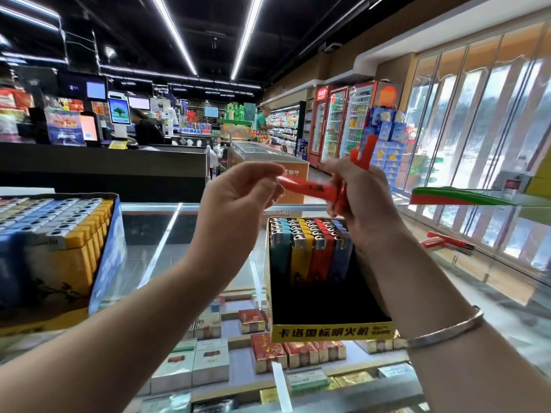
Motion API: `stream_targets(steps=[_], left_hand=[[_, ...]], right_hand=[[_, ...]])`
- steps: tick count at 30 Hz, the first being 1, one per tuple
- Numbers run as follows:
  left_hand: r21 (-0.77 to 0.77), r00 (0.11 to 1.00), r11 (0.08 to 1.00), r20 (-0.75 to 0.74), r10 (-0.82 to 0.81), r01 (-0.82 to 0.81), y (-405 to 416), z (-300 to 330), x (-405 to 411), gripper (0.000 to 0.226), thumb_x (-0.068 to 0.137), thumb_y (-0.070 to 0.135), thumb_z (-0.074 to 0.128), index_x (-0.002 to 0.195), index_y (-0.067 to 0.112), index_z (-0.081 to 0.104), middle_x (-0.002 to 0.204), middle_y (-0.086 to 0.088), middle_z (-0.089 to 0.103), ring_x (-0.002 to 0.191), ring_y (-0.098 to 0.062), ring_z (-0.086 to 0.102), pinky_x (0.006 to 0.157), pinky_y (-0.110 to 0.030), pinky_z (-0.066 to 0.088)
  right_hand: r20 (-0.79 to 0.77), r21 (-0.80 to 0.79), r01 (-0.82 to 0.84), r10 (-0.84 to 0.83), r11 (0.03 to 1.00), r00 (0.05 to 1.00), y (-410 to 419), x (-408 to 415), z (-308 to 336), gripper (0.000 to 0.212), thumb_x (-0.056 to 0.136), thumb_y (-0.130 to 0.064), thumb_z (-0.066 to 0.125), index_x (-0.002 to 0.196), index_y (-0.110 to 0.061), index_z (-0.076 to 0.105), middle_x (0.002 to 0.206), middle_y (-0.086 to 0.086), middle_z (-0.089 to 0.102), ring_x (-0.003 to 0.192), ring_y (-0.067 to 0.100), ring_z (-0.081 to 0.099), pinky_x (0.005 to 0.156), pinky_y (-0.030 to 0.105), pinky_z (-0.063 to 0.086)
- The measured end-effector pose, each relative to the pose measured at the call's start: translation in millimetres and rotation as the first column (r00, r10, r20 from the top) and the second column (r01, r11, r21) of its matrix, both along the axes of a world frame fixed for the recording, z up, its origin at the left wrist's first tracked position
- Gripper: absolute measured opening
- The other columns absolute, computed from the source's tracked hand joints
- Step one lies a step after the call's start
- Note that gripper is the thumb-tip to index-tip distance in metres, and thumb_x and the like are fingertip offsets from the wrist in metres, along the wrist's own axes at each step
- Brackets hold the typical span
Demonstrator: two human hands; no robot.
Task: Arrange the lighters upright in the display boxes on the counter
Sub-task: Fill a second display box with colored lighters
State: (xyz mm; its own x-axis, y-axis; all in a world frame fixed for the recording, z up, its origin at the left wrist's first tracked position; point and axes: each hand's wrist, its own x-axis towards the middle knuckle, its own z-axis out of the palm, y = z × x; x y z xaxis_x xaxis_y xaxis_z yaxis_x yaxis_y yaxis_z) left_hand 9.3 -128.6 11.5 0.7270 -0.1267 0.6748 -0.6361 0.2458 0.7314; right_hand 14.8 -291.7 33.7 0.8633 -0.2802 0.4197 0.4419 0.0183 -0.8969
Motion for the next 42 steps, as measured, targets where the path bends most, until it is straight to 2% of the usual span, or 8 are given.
stream_targets(steps=[4,7,11,17,22,25,32,42], left_hand=[[0.240,0.996,0.967,-0.009,0.087,-0.083,-2,-8,7,0.007,0.087,0.019,0.059,0.089,0.024,0.063,0.086,0.008,0.066,0.077,0.006,0.059,0.070,-0.008,0.045],[0.606,0.988,0.788,-0.021,0.152,-0.108,-11,-22,14,0.023,0.082,0.044,0.059,0.102,0.034,0.058,0.124,0.015,0.037,0.116,0.000,0.034,0.098,-0.024,0.033],[0.537,0.971,0.830,-0.240,-0.017,0.148,-17,-25,10,0.030,0.085,0.042,0.057,0.111,0.028,0.056,0.118,0.000,0.056,0.104,-0.015,0.059,0.089,-0.039,0.053],[0.517,0.981,0.849,-0.196,-0.011,0.113,-18,-27,14,0.029,0.081,0.051,0.056,0.107,0.043,0.046,0.108,0.010,0.062,0.097,-0.005,0.061,0.080,-0.026,0.055],[0.361,0.968,0.925,-0.249,-0.027,0.118,-16,-23,16,0.026,0.081,0.028,0.067,0.105,0.030,0.057,0.099,0.005,0.064,0.091,-0.003,0.064,0.078,-0.024,0.055],[0.323,0.991,0.946,-0.120,0.051,-0.010,-13,-22,15,0.025,0.085,0.010,0.063,0.108,0.020,0.059,0.095,0.006,0.063,0.079,0.018,0.056,0.067,-0.003,0.045],[0.119,0.997,0.992,-0.059,0.054,-0.046,-5,-9,10,0.025,0.078,-0.001,0.066,0.097,0.014,0.058,0.080,0.003,0.068,0.070,0.000,0.065,0.063,-0.009,0.048],[0.320,0.916,0.915,0.384,0.114,-0.248,-15,-5,-17,0.022,0.076,0.018,0.068,0.095,0.029,0.068,0.091,0.015,0.064,0.076,-0.001,0.063,0.070,-0.013,0.051]], right_hand=[[-0.099,-0.268,-0.005,-0.023,0.964,0.995,-4,1,-3,0.015,0.082,-0.002,0.057,0.071,-0.011,0.056,0.053,-0.002,0.049,0.046,0.009,0.043,0.043,0.017,0.039],[0.018,-0.533,0.105,-0.113,0.840,0.993,4,4,-4,0.021,0.079,0.002,0.059,0.067,-0.015,0.059,0.061,-0.004,0.052,0.051,0.003,0.048,0.047,0.011,0.043],[0.110,-0.682,0.153,-0.106,0.715,0.988,8,6,-5,0.017,0.073,0.002,0.060,0.068,-0.013,0.063,0.063,-0.007,0.056,0.056,0.001,0.049,0.052,0.008,0.039],[0.131,-0.658,0.146,-0.079,0.738,0.988,8,8,-5,0.013,0.076,0.000,0.059,0.069,-0.010,0.061,0.069,0.003,0.058,0.059,0.005,0.051,0.055,0.012,0.041],[0.129,-0.658,0.146,-0.080,0.738,0.988,12,5,-5,0.018,0.077,0.000,0.057,0.066,-0.014,0.060,0.069,0.000,0.059,0.062,0.006,0.054,0.059,0.017,0.043],[0.137,-0.601,0.182,-0.123,0.779,0.983,10,4,-5,0.021,0.078,0.001,0.056,0.067,-0.016,0.058,0.066,0.003,0.059,0.064,0.014,0.059,0.061,0.025,0.049],[0.016,-0.421,0.377,-0.409,0.825,0.913,-7,10,-7,0.022,0.082,-0.001,0.051,0.066,-0.017,0.054,0.069,0.009,0.061,0.073,0.031,0.062,0.074,0.043,0.050],[-0.164,-0.324,0.215,-0.278,0.921,0.946,0,11,-10,0.013,0.084,0.001,0.053,0.078,-0.005,0.062,0.059,0.005,0.057,0.038,0.004,0.052,0.036,0.013,0.038]])
